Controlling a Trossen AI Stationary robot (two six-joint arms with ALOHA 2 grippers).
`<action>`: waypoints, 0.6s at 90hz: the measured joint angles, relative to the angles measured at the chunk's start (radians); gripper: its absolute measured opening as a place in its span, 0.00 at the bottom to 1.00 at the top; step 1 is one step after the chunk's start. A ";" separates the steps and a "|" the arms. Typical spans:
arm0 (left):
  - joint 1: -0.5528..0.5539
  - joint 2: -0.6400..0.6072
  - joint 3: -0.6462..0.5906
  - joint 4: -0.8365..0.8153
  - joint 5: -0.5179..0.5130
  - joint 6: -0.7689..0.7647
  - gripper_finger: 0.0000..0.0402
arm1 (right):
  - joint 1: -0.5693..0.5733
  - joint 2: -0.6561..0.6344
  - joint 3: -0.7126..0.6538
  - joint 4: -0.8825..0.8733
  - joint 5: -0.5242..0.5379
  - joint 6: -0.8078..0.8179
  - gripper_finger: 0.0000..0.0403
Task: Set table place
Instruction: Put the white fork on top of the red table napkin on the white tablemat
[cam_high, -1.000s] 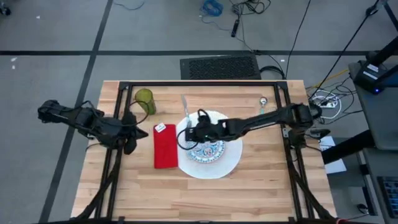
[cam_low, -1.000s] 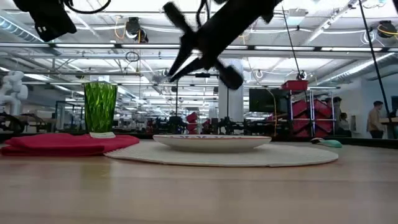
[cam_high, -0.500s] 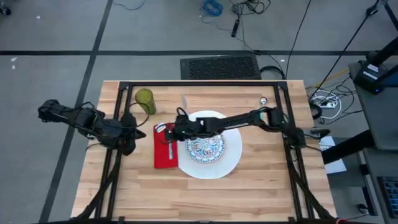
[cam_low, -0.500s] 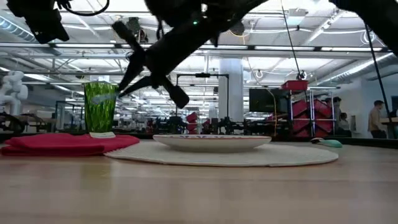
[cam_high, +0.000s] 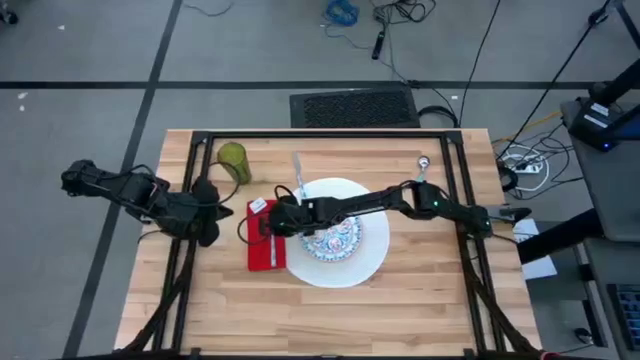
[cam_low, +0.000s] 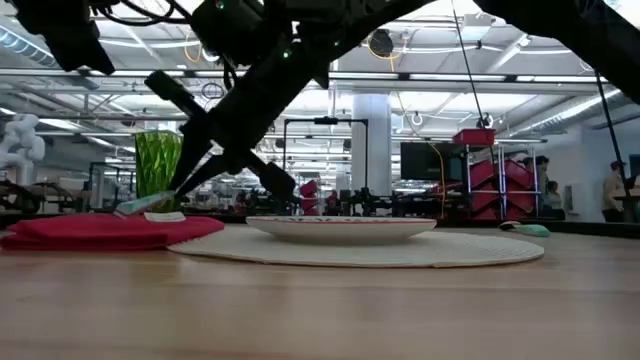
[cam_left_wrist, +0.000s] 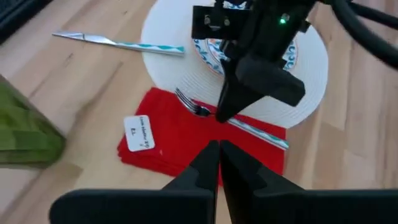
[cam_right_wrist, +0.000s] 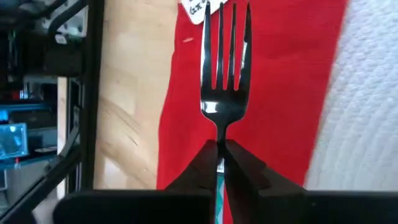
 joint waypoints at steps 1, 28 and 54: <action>0.000 0.000 0.000 0.000 0.000 0.002 0.00 | 0.000 0.001 0.000 0.001 0.000 -0.001 0.00; 0.000 0.000 0.000 -0.003 0.000 0.025 0.00 | -0.020 0.017 -0.001 0.010 -0.019 -0.052 0.02; 0.000 0.000 0.000 -0.003 0.001 0.025 0.00 | -0.029 0.016 -0.001 0.030 -0.025 -0.022 0.06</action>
